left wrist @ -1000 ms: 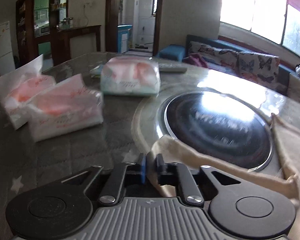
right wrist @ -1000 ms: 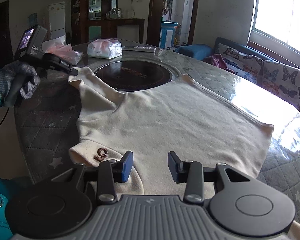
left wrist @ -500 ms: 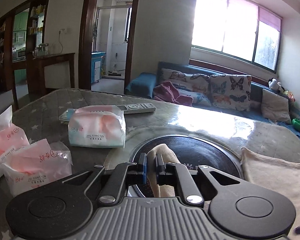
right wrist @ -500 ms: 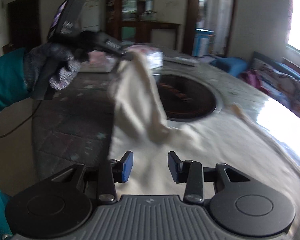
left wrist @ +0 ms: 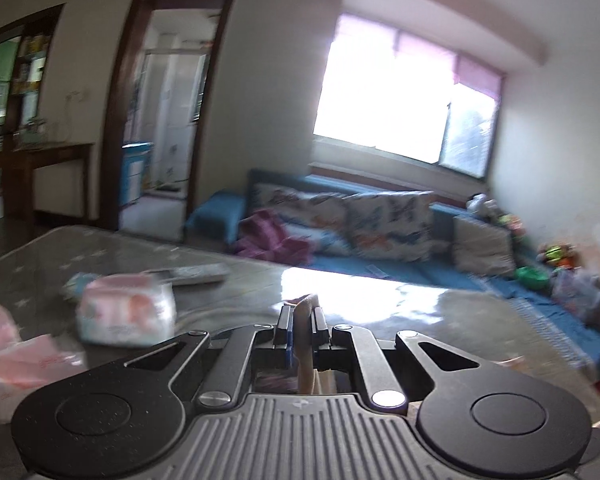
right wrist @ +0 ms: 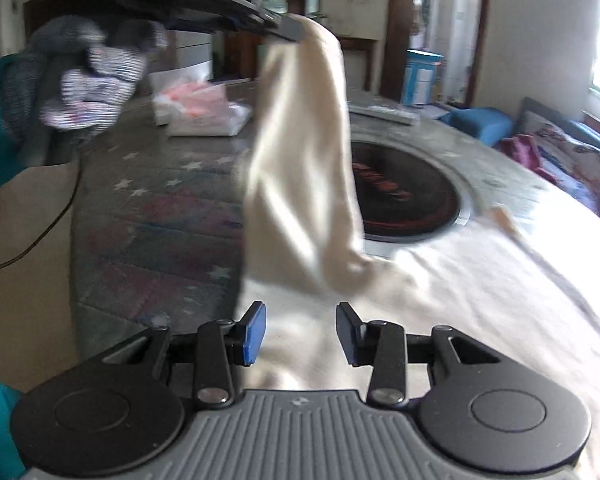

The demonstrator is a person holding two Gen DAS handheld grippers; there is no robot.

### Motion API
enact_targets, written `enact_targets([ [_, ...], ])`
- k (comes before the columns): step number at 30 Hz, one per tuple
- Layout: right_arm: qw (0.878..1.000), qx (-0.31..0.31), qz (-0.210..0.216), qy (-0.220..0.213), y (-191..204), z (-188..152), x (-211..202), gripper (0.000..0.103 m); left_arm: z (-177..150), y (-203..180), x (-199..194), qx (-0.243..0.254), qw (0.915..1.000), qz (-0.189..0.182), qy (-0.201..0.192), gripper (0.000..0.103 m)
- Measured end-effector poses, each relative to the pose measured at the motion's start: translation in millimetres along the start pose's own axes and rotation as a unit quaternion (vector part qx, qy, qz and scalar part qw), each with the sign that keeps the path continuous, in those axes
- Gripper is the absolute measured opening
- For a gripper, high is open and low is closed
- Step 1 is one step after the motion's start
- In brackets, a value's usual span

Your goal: Fold clothes

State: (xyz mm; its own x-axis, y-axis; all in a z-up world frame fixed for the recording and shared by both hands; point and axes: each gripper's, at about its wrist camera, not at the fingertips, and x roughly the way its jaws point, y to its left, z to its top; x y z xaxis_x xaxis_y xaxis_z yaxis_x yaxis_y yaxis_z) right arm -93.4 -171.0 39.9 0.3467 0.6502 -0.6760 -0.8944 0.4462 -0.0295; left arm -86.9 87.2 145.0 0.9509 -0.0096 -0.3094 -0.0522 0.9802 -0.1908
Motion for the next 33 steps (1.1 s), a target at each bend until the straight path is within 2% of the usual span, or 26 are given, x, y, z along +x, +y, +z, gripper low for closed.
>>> enact_targets([
  [6,0.997,0.057,-0.056,-0.004,-32,-24,-33,0.039,-4,-55,-7,0.004,0.9966,-0.082,-0.003,0.009],
  [10,0.991,0.102,-0.090,-0.005,-56,-44,-53,0.039,-21,-92,-3,0.011,0.9898,-0.141,0.016,0.009],
  [13,0.985,0.130,-0.110,-0.003,-70,-59,-62,0.039,-42,-116,7,0.012,0.9821,-0.181,0.050,0.010],
  [17,0.978,0.163,-0.130,-0.003,-83,-77,-75,0.039,-70,-140,25,0.008,0.9735,-0.207,0.097,0.013],
  [19,0.974,0.177,-0.139,-0.003,-88,-86,-81,0.039,-83,-150,32,0.027,0.9692,-0.213,0.120,0.014],
  [21,0.972,0.187,-0.145,-0.002,-92,-93,-86,0.039,-94,-157,35,0.050,0.9648,-0.216,0.142,0.033],
  [23,0.970,0.192,-0.151,-0.003,-94,-97,-90,0.039,-99,-153,35,0.064,0.9627,-0.217,0.148,0.034],
  [24,0.969,0.193,-0.154,-0.004,-95,-97,-91,0.039,-99,-147,34,0.071,0.9651,-0.206,0.146,0.034],
  [26,0.967,0.200,-0.159,-0.011,-96,-99,-97,0.039,-99,-134,33,0.083,0.9708,-0.175,0.141,0.034],
  [29,0.962,0.213,-0.168,-0.029,-100,-98,-108,0.039,-99,-102,39,0.085,0.9798,-0.108,0.145,0.034],
  [31,0.961,0.222,-0.162,-0.036,-102,-99,-112,0.038,-101,-80,42,0.074,0.9812,-0.080,0.160,0.034],
  [33,0.961,0.230,-0.151,-0.037,-101,-99,-111,0.038,-104,-62,41,0.066,0.9809,-0.060,0.173,0.043],
])
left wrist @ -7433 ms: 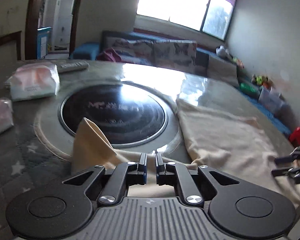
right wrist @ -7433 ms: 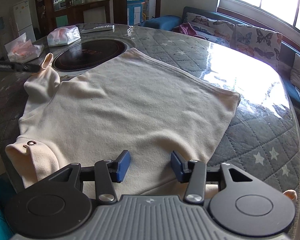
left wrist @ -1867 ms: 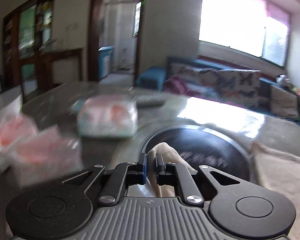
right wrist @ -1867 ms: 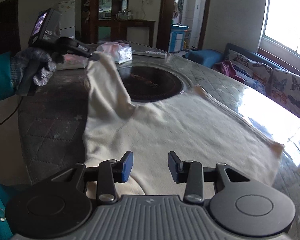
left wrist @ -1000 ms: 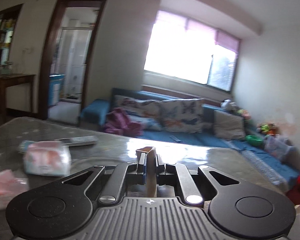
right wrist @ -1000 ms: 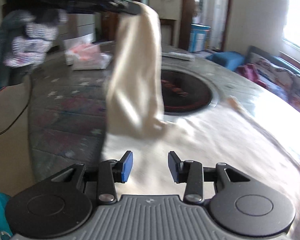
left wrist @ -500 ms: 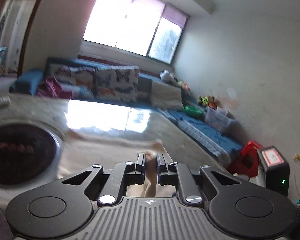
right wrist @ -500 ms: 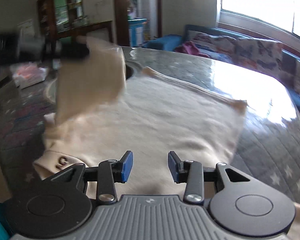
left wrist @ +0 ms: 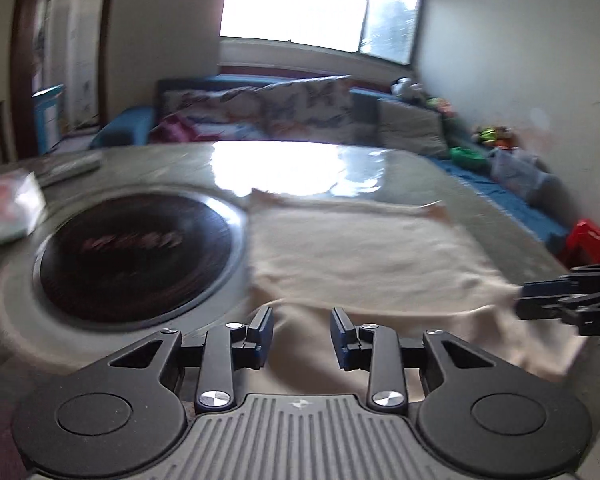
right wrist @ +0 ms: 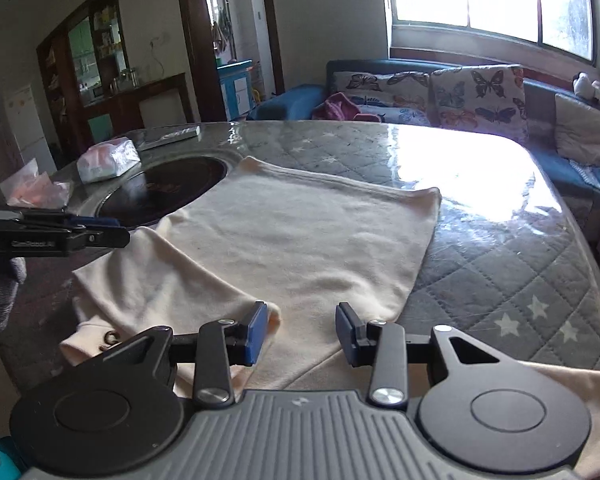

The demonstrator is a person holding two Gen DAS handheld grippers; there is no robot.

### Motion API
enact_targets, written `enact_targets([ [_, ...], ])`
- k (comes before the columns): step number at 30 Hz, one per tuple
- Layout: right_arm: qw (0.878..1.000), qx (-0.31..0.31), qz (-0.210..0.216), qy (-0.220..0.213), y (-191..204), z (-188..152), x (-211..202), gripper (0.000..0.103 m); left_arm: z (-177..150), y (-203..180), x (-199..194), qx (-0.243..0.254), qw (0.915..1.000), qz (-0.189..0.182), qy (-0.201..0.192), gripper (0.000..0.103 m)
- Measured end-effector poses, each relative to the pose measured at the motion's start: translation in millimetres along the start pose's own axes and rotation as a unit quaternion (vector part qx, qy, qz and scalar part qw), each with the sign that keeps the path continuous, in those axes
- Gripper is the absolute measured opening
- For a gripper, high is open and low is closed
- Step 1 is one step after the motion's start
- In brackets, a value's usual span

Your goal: Fold clothes

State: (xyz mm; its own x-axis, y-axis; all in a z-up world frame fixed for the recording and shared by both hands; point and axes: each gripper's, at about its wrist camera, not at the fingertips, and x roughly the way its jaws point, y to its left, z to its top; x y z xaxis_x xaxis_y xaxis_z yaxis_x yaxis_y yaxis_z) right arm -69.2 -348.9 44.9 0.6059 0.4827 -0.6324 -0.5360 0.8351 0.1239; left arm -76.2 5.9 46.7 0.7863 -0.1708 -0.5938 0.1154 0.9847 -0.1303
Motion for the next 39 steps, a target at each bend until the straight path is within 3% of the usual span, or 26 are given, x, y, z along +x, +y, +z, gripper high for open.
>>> enact_targets([
  [4,1.000,-0.003,0.017,0.023,8,-5,9,0.037,-17,20,-14,-0.016,0.9996,-0.018,0.013,0.048],
  [11,0.998,-0.009,0.032,0.046,24,-10,22,0.031,-40,11,-26,0.031,0.9989,-0.034,0.011,0.049],
  [17,0.998,-0.025,0.027,0.050,35,-5,22,0.008,-47,1,-29,0.059,0.9979,-0.027,-0.005,0.048],
  [25,0.996,-0.084,0.005,-0.003,56,37,-6,0.004,-52,-8,-28,0.093,0.9952,-0.019,-0.026,0.048],
  [32,0.985,-0.163,-0.013,-0.056,91,80,-32,0.004,-58,-11,-30,0.109,0.9929,-0.031,-0.036,0.049],
  [34,0.982,-0.178,-0.015,-0.067,100,91,-36,0.004,-60,-12,-29,0.113,0.9924,-0.033,-0.038,0.044],
  [36,0.978,-0.192,-0.018,-0.078,109,100,-39,0.004,-59,-12,-28,0.109,0.9927,-0.035,-0.039,0.027],
  [39,0.974,-0.205,-0.024,-0.090,117,107,-42,0.004,-60,-13,-30,0.114,0.9921,-0.024,-0.046,0.009],
])
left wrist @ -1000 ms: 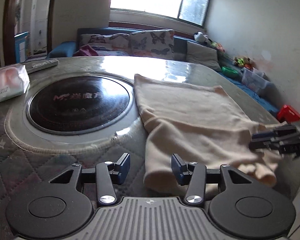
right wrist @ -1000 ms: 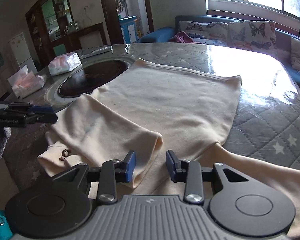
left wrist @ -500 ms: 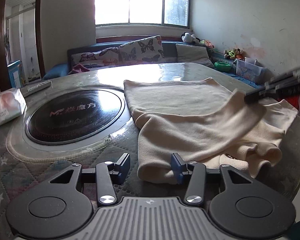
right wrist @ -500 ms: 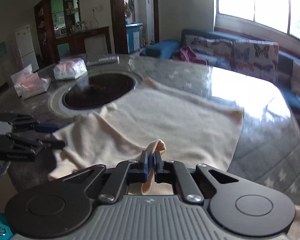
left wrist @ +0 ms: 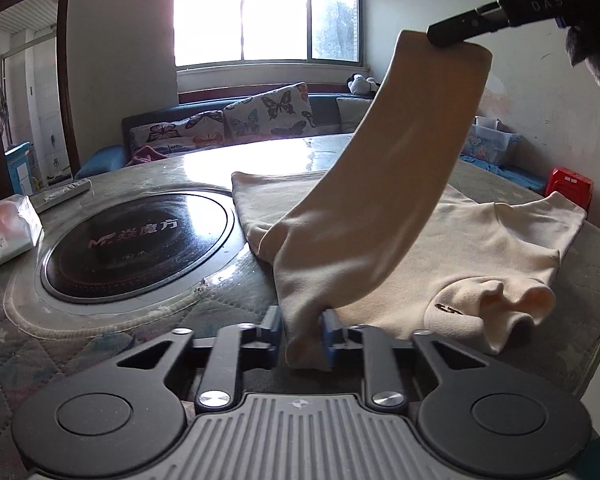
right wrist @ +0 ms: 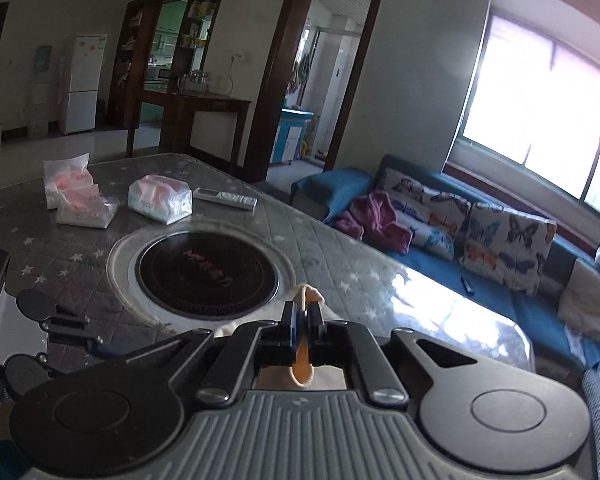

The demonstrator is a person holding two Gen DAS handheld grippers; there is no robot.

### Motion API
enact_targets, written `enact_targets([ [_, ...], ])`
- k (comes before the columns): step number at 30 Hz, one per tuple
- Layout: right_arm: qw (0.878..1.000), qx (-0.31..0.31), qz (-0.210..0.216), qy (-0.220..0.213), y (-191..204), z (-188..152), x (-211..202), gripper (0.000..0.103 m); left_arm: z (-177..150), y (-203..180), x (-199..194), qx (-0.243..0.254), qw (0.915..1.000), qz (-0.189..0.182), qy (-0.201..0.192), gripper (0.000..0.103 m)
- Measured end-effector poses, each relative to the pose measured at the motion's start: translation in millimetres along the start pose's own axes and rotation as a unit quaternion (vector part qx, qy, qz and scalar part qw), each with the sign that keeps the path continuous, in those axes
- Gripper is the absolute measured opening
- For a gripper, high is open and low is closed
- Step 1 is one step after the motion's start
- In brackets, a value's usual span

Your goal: Fold clothes

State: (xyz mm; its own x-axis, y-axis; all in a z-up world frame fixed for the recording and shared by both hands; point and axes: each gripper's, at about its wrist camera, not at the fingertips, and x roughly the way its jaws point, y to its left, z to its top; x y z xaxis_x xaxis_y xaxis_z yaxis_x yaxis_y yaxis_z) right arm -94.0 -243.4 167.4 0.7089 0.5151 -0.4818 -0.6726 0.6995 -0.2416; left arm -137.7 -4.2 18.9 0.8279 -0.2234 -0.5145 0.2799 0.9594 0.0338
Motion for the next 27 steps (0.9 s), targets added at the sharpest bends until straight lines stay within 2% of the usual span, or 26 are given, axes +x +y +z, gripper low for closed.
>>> enact_targets([
  [5,1.000,0.021,-0.014,0.011,-3,-15,-4,0.004,-5,6,-10,-0.007,0.9997,0.025,-0.005,0.006],
  [9,0.994,0.083,-0.008,0.070,-7,-56,8,0.004,-10,13,-14,-0.011,0.9994,0.029,0.013,0.004],
  [14,0.982,0.119,-0.004,0.147,-5,-110,28,0.008,-4,25,-18,-0.006,0.9990,0.026,0.037,0.005],
  [17,0.980,0.142,-0.008,0.139,-12,-124,25,0.009,13,36,-20,-0.022,0.9989,0.020,0.038,0.006],
  [20,0.982,0.154,-0.007,0.111,-17,-123,21,0.010,38,34,-10,-0.030,0.9993,-0.004,0.024,0.006],
  [23,0.983,0.153,0.006,0.101,-16,-124,27,0.012,59,19,14,-0.030,0.9983,-0.046,0.019,0.008],
  [27,0.983,0.148,0.028,0.105,-9,-130,42,0.013,72,-1,58,-0.005,0.9978,-0.057,0.036,0.009],
])
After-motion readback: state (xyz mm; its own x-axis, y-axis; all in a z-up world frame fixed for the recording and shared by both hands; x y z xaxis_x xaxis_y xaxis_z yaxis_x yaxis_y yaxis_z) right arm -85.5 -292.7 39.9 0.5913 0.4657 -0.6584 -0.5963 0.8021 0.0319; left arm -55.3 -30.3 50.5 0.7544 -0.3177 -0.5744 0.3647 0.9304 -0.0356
